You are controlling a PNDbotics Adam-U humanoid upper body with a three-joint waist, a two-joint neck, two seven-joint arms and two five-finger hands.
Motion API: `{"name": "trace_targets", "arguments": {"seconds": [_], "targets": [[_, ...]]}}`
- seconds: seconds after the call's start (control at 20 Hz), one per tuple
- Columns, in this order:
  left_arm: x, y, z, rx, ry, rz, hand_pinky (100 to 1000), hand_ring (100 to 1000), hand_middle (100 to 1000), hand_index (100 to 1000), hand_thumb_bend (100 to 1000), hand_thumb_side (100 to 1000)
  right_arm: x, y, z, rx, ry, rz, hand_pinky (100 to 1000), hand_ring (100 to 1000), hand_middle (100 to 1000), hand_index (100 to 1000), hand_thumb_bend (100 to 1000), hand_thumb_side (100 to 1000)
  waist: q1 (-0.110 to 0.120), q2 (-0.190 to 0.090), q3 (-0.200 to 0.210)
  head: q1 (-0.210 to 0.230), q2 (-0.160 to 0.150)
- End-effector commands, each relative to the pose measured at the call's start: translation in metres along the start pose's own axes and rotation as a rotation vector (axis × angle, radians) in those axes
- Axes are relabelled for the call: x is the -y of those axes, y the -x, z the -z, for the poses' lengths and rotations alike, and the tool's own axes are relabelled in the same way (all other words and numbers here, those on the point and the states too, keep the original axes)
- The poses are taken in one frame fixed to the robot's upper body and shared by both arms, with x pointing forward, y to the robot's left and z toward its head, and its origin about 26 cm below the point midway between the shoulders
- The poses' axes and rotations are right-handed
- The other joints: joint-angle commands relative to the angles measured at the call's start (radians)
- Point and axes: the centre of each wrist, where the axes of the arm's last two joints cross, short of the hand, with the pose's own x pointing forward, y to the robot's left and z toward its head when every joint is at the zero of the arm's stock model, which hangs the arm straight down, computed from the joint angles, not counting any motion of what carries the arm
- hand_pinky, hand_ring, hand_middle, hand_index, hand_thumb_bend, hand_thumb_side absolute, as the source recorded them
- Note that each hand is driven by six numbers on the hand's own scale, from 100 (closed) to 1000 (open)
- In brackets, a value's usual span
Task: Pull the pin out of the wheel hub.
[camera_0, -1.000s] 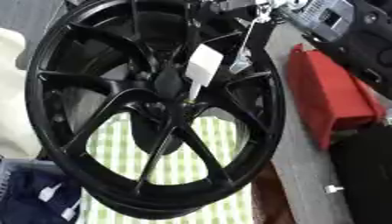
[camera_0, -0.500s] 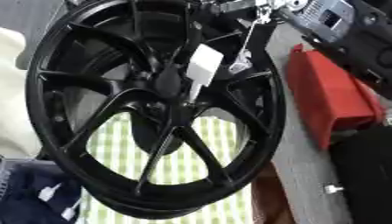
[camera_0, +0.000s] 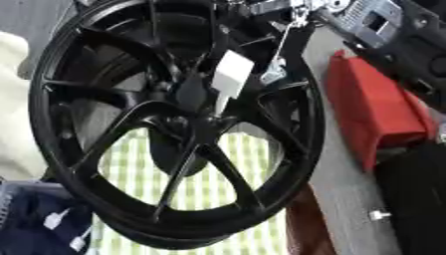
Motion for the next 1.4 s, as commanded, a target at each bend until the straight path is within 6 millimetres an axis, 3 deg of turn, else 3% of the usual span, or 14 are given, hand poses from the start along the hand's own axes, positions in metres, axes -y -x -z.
{"name": "trace_targets", "arguments": {"seconds": [0.05, 1.4], "targets": [[0.0, -0.009, 0.003, 0.029, -0.005, -0.008, 702, 596, 527, 756, 421, 671, 0.01, -0.002, -0.012, 0.025, -0.06, -0.057, 719, 679, 341, 509, 323, 100, 0.008, -0.033, -0.002, -0.004, 0.006], [-0.007, -0.005, 0.004, 0.022, -0.023, 0.012, 702, 594, 525, 755, 429, 667, 0.026, -0.005, -0.033, -0.015, -0.064, -0.005, 712, 656, 306, 470, 384, 100, 0.003, -0.052, -0.018, -0.002, 0.006]]}}
